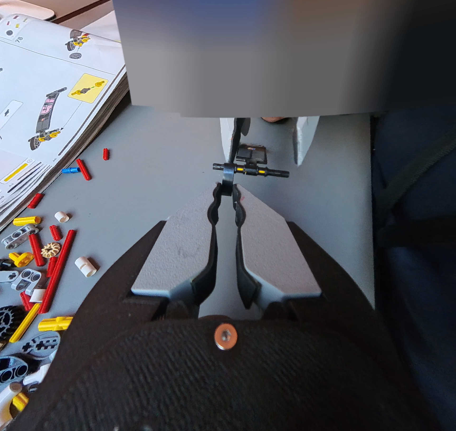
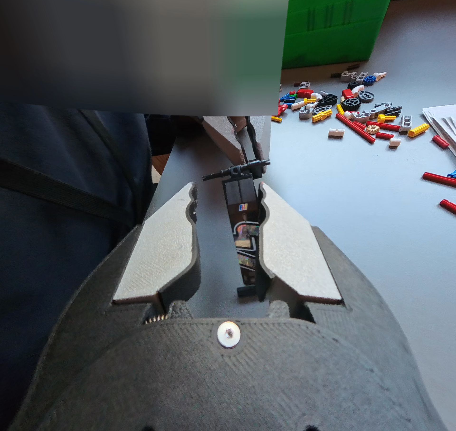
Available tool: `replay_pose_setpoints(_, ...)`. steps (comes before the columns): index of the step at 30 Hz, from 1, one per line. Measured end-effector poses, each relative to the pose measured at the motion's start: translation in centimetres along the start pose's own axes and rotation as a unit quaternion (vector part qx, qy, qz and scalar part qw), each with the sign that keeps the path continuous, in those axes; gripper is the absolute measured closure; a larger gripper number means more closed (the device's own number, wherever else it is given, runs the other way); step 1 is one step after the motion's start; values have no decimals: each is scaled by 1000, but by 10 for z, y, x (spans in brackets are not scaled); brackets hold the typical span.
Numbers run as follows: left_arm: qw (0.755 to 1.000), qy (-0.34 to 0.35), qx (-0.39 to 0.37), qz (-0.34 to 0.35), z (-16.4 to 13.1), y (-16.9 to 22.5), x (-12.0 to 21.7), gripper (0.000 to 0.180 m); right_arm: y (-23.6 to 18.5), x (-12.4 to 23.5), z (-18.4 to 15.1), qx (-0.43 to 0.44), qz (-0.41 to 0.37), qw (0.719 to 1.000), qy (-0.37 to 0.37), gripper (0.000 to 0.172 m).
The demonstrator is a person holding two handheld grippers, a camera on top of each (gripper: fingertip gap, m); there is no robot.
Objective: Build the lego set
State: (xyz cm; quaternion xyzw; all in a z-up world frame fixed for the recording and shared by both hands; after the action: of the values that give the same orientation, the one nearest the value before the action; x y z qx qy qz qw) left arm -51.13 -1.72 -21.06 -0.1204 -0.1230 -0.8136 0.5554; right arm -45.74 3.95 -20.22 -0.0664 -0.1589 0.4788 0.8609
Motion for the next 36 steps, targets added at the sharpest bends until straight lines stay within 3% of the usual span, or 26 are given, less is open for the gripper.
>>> replay_pose_setpoints(6,998,9,56,-8,1,-9,2,175,-1,-2,-2,58,-40,997,-14,110)
replay_pose_setpoints(9,995,12,99,-16,1,-15,2,175,4,-1,-7,113,-88,989,-40,110)
replay_pose_setpoints(14,980,11,199,-21,-3,-27,1,175,23,1,-20,186,-201,955,-117,128)
replay_pose_setpoints(19,963,16,265,-40,-7,-21,0,172,31,7,-24,238,-275,917,-163,158)
replay_pose_setpoints(20,963,14,265,-40,-7,-18,-1,169,31,9,-22,238,-282,915,-161,170)
replay_pose_setpoints(23,971,32,236,-15,-3,-17,4,153,29,13,-17,222,-283,924,-134,172)
replay_pose_setpoints(29,988,44,142,37,1,-16,15,149,32,22,-11,128,-264,953,-76,172)
replay_pose_setpoints(36,996,-16,64,54,-7,-8,2,150,34,28,-8,11,-203,979,-14,172)
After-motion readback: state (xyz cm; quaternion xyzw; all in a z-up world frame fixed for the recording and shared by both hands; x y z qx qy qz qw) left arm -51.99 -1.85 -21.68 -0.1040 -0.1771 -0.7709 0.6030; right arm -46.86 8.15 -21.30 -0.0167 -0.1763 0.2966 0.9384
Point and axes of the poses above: each gripper's, where its closed fingertips meet, x back along the fingers, z out of its top, y = z × x across the jaws, the point moved 4 cm from there along x, back along the fingers, and after that the axes turned 8 degrees about y, right-handed, at the moved point
